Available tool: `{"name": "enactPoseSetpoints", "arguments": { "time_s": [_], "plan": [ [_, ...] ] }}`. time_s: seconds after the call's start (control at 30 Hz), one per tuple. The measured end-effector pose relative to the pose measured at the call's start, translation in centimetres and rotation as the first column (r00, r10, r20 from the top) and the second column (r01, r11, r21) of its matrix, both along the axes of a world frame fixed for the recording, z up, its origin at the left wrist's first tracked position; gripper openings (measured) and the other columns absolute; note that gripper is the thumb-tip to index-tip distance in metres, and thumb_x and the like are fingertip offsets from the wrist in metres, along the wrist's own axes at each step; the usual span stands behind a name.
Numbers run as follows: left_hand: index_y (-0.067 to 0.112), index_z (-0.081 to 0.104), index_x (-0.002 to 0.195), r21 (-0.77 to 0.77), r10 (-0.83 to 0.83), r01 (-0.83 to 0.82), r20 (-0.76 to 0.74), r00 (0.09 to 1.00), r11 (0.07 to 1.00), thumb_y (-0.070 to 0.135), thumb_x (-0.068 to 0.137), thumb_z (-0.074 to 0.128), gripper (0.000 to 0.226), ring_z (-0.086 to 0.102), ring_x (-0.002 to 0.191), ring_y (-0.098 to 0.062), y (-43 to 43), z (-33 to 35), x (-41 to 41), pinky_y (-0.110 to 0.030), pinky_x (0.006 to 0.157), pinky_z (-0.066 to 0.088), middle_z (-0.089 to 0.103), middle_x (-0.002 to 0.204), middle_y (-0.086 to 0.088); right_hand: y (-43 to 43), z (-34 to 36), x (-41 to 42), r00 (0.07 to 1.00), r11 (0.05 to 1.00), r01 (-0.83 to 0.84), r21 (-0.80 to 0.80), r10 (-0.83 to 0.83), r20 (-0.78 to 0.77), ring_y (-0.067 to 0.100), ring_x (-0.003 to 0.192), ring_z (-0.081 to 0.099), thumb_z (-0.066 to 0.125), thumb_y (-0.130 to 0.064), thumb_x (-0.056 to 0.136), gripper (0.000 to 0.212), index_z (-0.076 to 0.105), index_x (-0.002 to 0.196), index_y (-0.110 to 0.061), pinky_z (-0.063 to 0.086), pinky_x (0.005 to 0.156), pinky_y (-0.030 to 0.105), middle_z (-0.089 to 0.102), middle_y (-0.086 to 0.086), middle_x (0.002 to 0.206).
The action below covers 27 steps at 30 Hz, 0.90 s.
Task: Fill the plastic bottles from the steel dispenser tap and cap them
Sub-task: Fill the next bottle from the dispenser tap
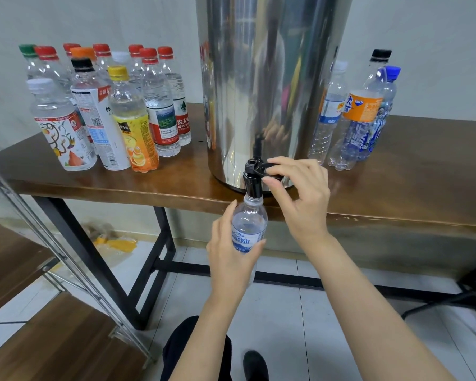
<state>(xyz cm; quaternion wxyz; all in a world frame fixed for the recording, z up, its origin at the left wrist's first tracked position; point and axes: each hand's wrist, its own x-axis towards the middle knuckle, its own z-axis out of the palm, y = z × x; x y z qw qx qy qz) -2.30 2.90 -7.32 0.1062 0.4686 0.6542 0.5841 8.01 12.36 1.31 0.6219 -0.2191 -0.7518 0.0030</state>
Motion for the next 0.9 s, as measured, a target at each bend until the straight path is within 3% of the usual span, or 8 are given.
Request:
{"name": "enactPoseSetpoints", "arguments": {
  "time_s": [0.07,0.13,0.5,0.9],
  "plan": [
    [0.045,0.033,0.142,-0.002,0.021,-0.021,-0.041,0.999,1.0,0.023,0.071,0.087,0.092,0.039,0.114,0.023,0.0,0.0,0.0,-0.047,0.099,0.048,0.035,0.124,0.042,0.1,-0.2,-0.2,1.0,1.0,0.003,0.011,-0.003,-0.022,0.011,0.091,0.057,0.057,-0.04,0.098,0.033,0.075,0.091,-0.013,0.039,0.084,0.033,0.072,-0.007,0.107],
    [0.046,0.032,0.142,0.001,0.037,-0.037,-0.065,0.997,0.999,0.024,0.071,0.087,0.093,0.039,0.113,0.022,0.1,-0.1,0.0,-0.051,0.095,0.05,0.033,0.124,0.042,0.1,-0.1,-0.3,0.999,1.0,0.002,0.017,-0.002,-0.032,0.013,0.089,0.058,0.057,-0.04,0.098,0.034,0.075,0.091,-0.013,0.039,0.084,0.033,0.072,-0.006,0.106],
    [0.038,0.036,0.144,0.017,0.063,-0.062,-0.054,0.997,0.998,0.023,0.071,0.087,0.09,0.04,0.113,0.02,0.5,-0.4,0.6,-0.051,0.096,0.049,0.033,0.124,0.042,0.0,-0.3,-0.7,0.996,1.0,-0.008,0.006,0.008,-0.088,0.017,0.084,0.06,0.059,-0.037,0.097,0.032,0.075,0.087,-0.012,0.042,0.083,0.037,0.073,-0.005,0.102],
    [0.041,0.034,0.143,0.045,0.101,-0.097,-0.073,0.992,0.994,0.024,0.071,0.087,0.092,0.05,0.116,-0.005,0.4,-0.3,1.1,-0.055,0.096,0.048,0.034,0.12,0.03,-0.7,-0.5,-1.0,0.993,0.999,-0.007,-0.049,0.001,-0.122,0.016,0.087,0.06,0.059,-0.037,0.096,0.029,0.075,0.089,-0.013,0.042,0.084,0.038,0.073,-0.005,0.104]
  ]
}}
